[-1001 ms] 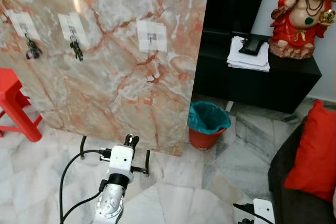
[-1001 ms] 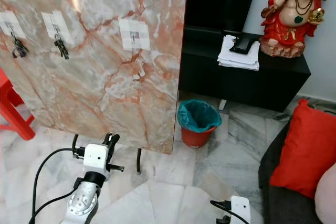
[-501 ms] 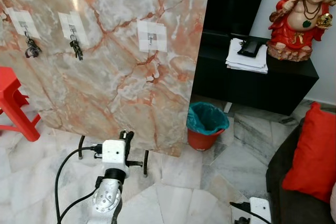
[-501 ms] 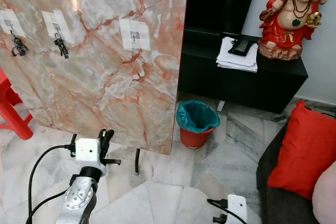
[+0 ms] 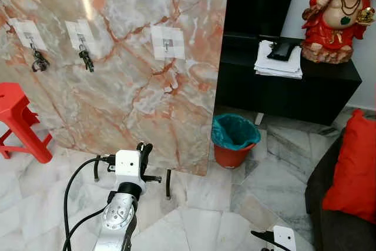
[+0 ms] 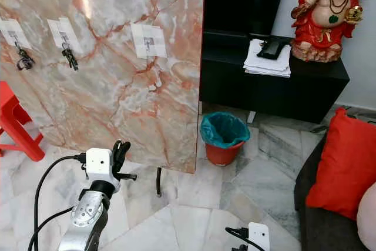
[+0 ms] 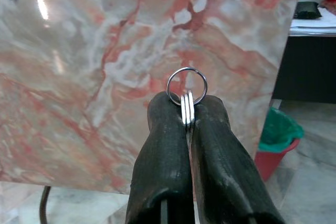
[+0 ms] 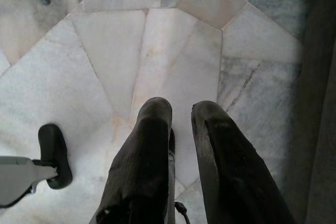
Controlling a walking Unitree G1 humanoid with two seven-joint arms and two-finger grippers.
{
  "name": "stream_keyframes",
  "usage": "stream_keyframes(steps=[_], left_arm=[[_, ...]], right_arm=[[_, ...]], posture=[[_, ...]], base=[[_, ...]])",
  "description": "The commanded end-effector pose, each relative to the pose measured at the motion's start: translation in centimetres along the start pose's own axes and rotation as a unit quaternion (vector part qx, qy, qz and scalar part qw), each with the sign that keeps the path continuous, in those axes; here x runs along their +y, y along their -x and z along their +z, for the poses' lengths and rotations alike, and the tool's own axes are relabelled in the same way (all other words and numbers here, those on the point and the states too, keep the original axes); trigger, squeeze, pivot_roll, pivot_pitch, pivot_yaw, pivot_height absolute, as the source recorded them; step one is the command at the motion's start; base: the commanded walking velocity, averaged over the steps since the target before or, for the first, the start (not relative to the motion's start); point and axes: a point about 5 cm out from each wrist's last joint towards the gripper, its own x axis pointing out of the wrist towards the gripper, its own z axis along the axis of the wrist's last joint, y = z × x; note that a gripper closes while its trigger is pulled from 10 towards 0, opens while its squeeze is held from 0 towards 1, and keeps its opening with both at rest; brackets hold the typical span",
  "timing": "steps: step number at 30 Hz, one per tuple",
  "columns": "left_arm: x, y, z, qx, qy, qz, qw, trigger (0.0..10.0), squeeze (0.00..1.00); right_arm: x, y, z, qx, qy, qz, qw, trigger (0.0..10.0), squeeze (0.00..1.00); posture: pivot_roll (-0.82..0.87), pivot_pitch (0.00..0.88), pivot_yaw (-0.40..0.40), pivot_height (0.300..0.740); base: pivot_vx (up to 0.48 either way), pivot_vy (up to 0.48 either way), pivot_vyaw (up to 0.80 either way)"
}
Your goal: Hang keys on a hook
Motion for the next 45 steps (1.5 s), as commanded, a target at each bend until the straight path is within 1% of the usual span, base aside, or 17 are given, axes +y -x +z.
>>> stream_keyframes(steps=[1, 2, 4, 5, 7, 8, 9, 10, 13, 18, 20, 24, 30, 37, 42, 45], left_arm=[[0.7, -0.7, 1.0, -0.011, 0.007, 0.01, 1.0, 10.0, 0.0], [0.6, -0.9, 1.0, -0.01, 0.007, 0.009, 1.0, 10.0, 0.0], [0.5, -1.0, 1.2, -0.011, 0.006, 0.006, 1.0, 10.0, 0.0], [0.5, -1.2, 1.3, -0.012, 0.007, 0.006, 1.0, 10.0, 0.0], [0.5, -1.2, 1.4, -0.012, 0.008, 0.006, 1.0, 10.0, 0.0], [0.5, -1.3, 1.5, -0.01, 0.012, 0.005, 1.0, 10.0, 0.0], [0.5, -1.3, 1.5, -0.01, 0.012, 0.005, 1.0, 10.0, 0.0], [0.5, -1.3, 1.6, -0.012, 0.012, 0.002, 1.0, 10.0, 0.0], [0.6, -1.3, 1.9, -0.016, 0.012, 0.004, 1.0, 10.0, 0.0], [0.6, -1.4, 2.1, -0.017, 0.014, 0.005, 1.0, 10.0, 0.0], [0.6, -1.4, 2.2, -0.018, 0.013, 0.004, 1.0, 10.0, 0.0], [0.5, -1.4, 2.3, -0.018, 0.013, 0.002, 1.0, 10.0, 0.0], [0.4, -1.4, 2.5, -0.02, 0.011, -0.003, 1.0, 10.0, 0.0], [-0.1, -1.4, 2.8, -0.025, 0.016, -0.023, 0.999, 10.0, 0.0], [0.0, -1.3, 3.0, -0.029, 0.014, -0.021, 0.999, 10.0, 0.0], [0.3, -1.3, 3.1, -0.029, 0.014, -0.013, 0.999, 10.0, 0.0]], right_arm=[[0.0, 0.0, 0.4, -0.008, -0.001, -0.001, 1.0, 10.0, 0.0], [0.0, -0.1, 0.5, -0.011, -0.031, -0.003, 0.999, 10.0, 0.0], [0.1, -0.1, 0.6, -0.013, -0.057, -0.003, 0.998, 10.0, 0.0], [0.1, -0.1, 0.6, -0.011, -0.048, -0.002, 0.999, 10.0, 0.0], [0.1, -0.1, 0.6, -0.01, -0.043, -0.002, 0.999, 10.0, 0.0], [0.1, -0.1, 0.5, -0.005, -0.032, 0.0, 0.999, 10.0, 0.0], [0.1, -0.1, 0.5, -0.005, -0.032, 0.0, 0.999, 10.0, 0.0], [0.1, -0.1, 0.5, -0.003, -0.02, 0.002, 1.0, 10.0, 0.0], [0.2, -0.1, 0.4, -0.004, -0.024, 0.003, 1.0, 10.0, 0.0], [0.3, -0.1, 0.4, -0.006, -0.024, 0.008, 1.0, 10.0, 0.0], [0.3, -0.1, 0.3, -0.003, -0.039, 0.005, 0.999, 10.0, 0.0], [0.3, -0.1, 0.4, -0.005, -0.033, 0.006, 0.999, 10.0, 0.0], [0.3, -0.1, 0.4, -0.006, -0.041, 0.001, 0.999, 10.0, 0.0], [0.3, -0.1, 0.3, -0.004, -0.037, 0.004, 0.999, 10.0, 0.0], [0.4, -0.1, 0.4, -0.003, -0.035, 0.007, 0.999, 10.0, 0.0], [0.5, -0.1, 0.4, -0.003, -0.033, 0.009, 0.999, 10.0, 0.0]], posture=[[0.03, 0.0, 0.009, 0.74], [0.03, 0.0, 0.01, 0.74], [0.03, 0.0, 0.011, 0.74], [0.03, 0.0, 0.012, 0.74], [0.03, 0.0, 0.012, 0.74], [0.03, 0.0, 0.01, 0.74], [0.03, 0.0, 0.01, 0.74], [0.03, 0.0, 0.008, 0.74], [0.03, 0.0, 0.004, 0.74], [0.04, 0.0, 0.004, 0.74], [0.04, 0.0, 0.006, 0.74], [0.03, 0.0, 0.007, 0.74], [0.03, 0.0, 0.006, 0.74], [0.03, 0.0, 0.003, 0.74], [0.04, 0.0, 0.001, 0.74], [0.04, 0.0, 0.0, 0.74]], base=[[0.292, 0.0, 0.0], [0.304, 0.0, 0.0], [0.306, 0.0, 0.0], [0.315, 0.0, 0.0], [0.315, 0.0, 0.0], [0.326, 0.0, 0.0], [0.326, 0.0, 0.0], [0.337, 0.0, 0.0], [0.35, 0.0, 0.0], [0.355, 0.0, 0.75], [0.352, 0.0, 0.0], [0.356, 0.0, 0.0], [0.356, 0.0, 0.0], [0.354, 0.0, 0.0], [0.301, 0.0, 0.0], [0.0, 0.0, 0.0]])
